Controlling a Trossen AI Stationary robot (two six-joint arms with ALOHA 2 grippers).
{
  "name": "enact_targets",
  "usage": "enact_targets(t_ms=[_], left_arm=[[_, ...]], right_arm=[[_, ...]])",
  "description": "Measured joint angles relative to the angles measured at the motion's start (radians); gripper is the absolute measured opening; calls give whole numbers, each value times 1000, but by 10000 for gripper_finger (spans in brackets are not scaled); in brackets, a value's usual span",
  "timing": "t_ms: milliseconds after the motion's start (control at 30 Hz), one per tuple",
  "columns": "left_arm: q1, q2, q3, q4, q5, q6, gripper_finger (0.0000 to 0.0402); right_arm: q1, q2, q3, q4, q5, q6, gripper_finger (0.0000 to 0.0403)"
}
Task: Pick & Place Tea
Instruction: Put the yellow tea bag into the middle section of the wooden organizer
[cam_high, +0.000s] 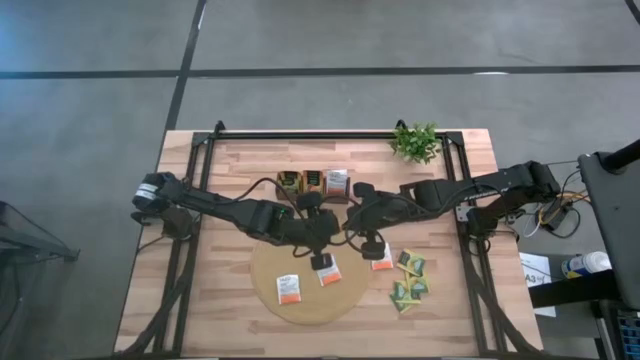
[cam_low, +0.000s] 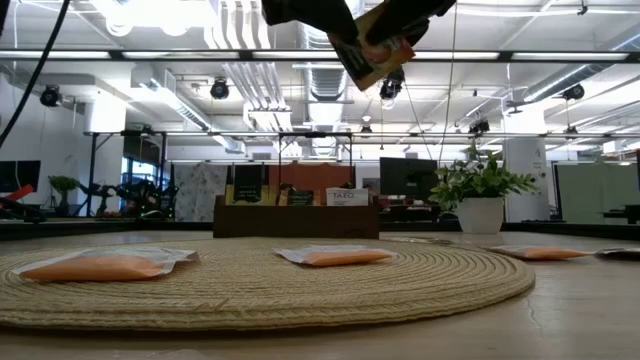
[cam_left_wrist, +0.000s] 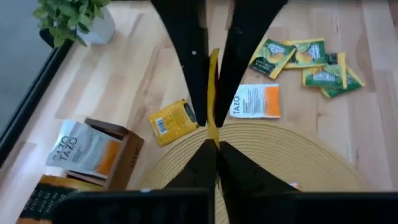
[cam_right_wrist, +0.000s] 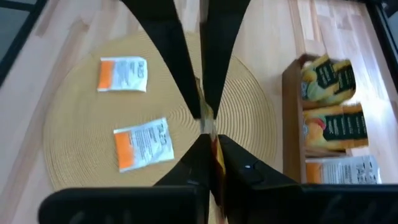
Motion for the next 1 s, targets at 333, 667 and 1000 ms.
enact_targets(t_ms=[333, 667, 1000], left_arm=[[-73, -65, -9, -76, -182, -138, 107], [-260, -259, -315, 136, -653, -536, 110], [-248, -298, -827, 1522, -661, -289, 110]], right_arm=[[0, -28, -9, -26, 4, 55, 15], [-28, -243, -274, 615, 143, 331, 14], [-38, -181, -539, 1324, 158, 683, 14]])
